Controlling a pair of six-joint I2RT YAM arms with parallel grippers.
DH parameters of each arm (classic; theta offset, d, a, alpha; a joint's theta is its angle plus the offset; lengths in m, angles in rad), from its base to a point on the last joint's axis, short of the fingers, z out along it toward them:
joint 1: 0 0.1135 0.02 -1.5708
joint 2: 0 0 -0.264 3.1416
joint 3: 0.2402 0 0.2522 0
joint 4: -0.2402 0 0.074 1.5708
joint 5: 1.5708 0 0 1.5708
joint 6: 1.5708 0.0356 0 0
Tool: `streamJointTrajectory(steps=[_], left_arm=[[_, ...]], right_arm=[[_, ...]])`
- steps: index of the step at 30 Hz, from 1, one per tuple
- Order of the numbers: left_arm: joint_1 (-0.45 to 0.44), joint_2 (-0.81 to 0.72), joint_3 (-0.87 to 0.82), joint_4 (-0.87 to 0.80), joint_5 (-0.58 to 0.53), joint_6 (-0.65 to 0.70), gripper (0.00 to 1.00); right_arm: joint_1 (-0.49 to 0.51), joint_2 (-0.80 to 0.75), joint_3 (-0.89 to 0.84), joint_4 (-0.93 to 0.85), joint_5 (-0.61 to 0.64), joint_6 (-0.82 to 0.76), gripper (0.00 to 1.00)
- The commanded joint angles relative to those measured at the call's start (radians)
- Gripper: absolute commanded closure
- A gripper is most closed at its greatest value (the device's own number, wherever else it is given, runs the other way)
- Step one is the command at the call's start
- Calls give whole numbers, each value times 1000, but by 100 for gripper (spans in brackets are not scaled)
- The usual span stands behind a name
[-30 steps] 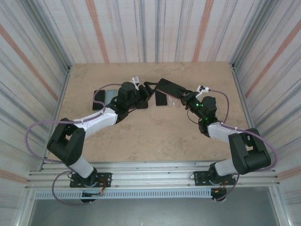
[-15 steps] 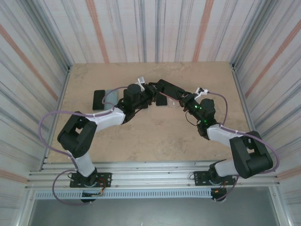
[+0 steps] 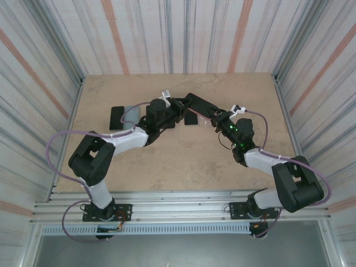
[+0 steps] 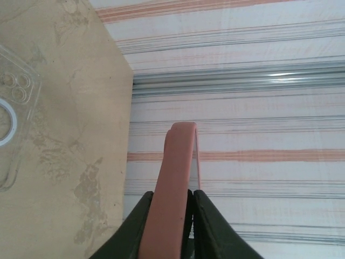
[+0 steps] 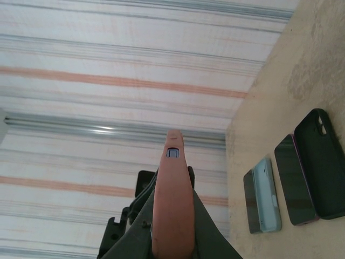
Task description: Take the phone out of the phone case
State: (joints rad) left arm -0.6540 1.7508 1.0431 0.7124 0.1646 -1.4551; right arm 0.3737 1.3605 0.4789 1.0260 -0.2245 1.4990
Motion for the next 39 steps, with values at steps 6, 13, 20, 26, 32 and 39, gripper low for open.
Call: streamJointTrajectory(steps=[6,13,20,26,32,39], left_arm=[[33,-29,34,40,19,22,86],[54,-44,58,22,40,48,89],[80,-51,76,4,47,64,90],[91,-54,98,1,41,76,91],[91,-52,94,21,37,60,92],[90,-62,75,41,37,37,92]], right_arm=[[10,-20,3,42,-27,-5,82],[5,-28,14,6,-36,-21,67],[7,-89,-3,-69,-45,-94,58],[35,-155,-9,-156,-59,-171,61],[49,-160,-2,-163,-82,-175,68],[50,-119,13,-152,-100,-167,73]])
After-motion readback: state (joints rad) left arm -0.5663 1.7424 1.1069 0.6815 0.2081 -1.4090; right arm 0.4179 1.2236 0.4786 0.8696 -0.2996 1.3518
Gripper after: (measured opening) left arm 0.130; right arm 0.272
